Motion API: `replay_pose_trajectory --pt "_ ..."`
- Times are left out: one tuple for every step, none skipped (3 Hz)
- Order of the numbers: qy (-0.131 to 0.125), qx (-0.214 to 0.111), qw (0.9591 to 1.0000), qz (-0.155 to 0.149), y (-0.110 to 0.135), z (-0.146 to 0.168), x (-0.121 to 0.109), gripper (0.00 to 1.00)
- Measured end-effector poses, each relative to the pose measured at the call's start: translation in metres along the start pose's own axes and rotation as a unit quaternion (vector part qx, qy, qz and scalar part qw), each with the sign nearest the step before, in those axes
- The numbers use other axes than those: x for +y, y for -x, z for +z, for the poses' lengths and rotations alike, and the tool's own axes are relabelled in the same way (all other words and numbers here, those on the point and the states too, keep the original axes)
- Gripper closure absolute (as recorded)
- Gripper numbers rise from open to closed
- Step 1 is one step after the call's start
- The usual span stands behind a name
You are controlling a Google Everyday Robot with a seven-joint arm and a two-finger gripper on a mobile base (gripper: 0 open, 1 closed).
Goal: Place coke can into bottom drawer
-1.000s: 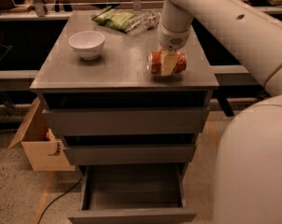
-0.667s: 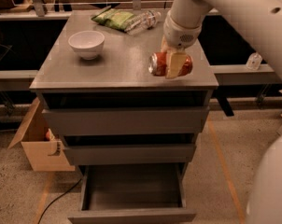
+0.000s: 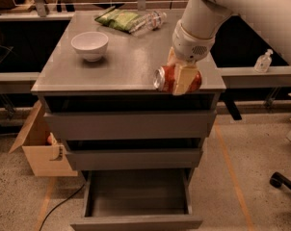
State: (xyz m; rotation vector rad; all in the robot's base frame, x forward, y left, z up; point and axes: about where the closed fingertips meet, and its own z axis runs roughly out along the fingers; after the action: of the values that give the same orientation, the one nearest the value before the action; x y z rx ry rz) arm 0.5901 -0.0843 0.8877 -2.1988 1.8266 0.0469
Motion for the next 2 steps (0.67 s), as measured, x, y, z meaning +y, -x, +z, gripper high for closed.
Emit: replay_pose_trajectory --pt "0.016 0.001 0.9998 0.013 0.000 0.028 0.023 1.00" --pt "0.017 -0.010 0.9993 0.031 0.004 0.064 0.057 1.00"
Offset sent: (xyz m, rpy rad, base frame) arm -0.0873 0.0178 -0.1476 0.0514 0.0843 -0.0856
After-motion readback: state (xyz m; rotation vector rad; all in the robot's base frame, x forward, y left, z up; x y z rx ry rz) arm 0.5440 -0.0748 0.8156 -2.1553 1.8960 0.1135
